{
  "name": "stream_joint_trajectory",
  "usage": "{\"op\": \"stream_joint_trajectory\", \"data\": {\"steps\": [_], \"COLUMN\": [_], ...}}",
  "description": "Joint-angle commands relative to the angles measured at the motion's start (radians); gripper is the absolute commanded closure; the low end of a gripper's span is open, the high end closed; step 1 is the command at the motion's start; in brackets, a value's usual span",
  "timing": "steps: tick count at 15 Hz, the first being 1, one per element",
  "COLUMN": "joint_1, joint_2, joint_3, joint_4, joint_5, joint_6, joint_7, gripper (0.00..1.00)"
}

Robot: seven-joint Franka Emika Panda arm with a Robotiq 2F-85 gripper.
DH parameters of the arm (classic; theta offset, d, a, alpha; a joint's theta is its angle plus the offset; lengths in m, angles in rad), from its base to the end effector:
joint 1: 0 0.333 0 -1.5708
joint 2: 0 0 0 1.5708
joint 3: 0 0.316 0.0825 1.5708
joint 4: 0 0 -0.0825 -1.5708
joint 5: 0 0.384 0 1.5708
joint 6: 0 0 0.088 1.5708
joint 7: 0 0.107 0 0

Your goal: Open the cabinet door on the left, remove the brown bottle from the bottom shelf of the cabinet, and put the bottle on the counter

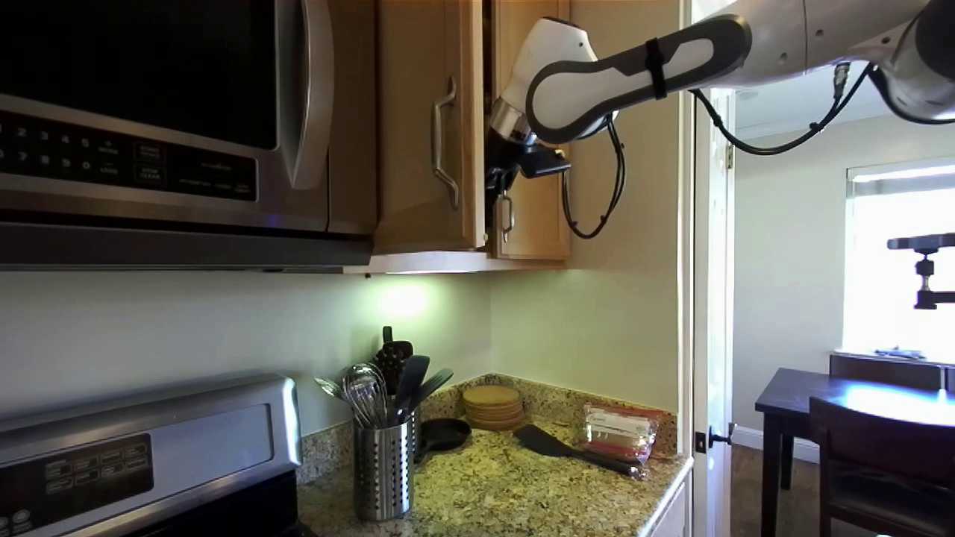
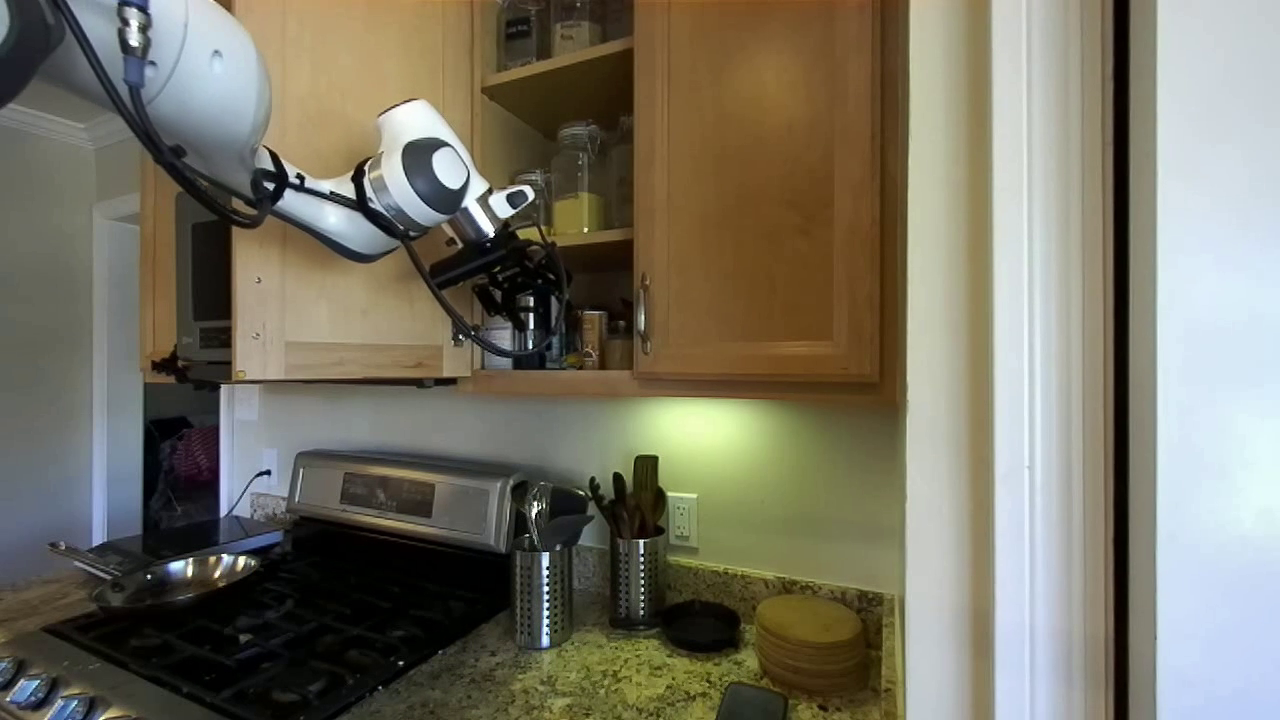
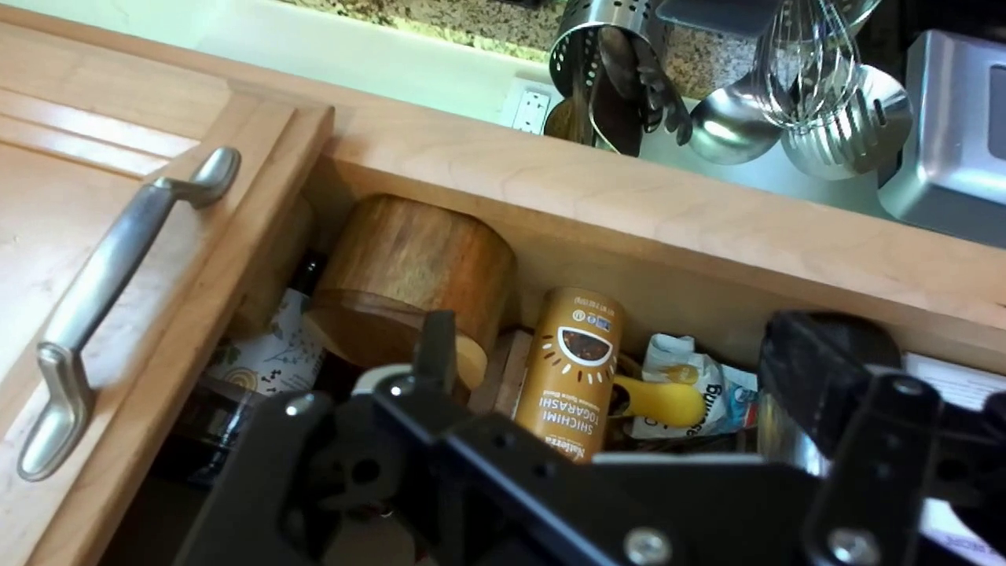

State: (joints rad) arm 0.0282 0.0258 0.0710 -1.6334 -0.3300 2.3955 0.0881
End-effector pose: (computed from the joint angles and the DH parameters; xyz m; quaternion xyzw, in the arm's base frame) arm 0.6148 0.0579 0.6753 0.9200 0.0772 0.3672 0.1127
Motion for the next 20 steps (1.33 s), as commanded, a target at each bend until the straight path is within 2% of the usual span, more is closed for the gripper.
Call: {"op": "stream_joint_trajectory", "data": {"steps": [1, 15, 16, 20], "joint_1": [0.014, 0.074, 0.058, 0.060], "joint_2": [0.051, 0.297, 0.312, 0.378], "joint_3": [-0.011, -0.058, -0.039, -0.041], "joint_4": [0.054, 0.366, 0.384, 0.470], "joint_5": [-0.023, -0.002, -0.007, -0.009], "joint_6": [0.009, -0.023, -0.019, -0.026], "joint_7": [0.050, 0.180, 0.190, 0.205], "gripper": [0.00, 0.00, 0.00, 0.00]}}
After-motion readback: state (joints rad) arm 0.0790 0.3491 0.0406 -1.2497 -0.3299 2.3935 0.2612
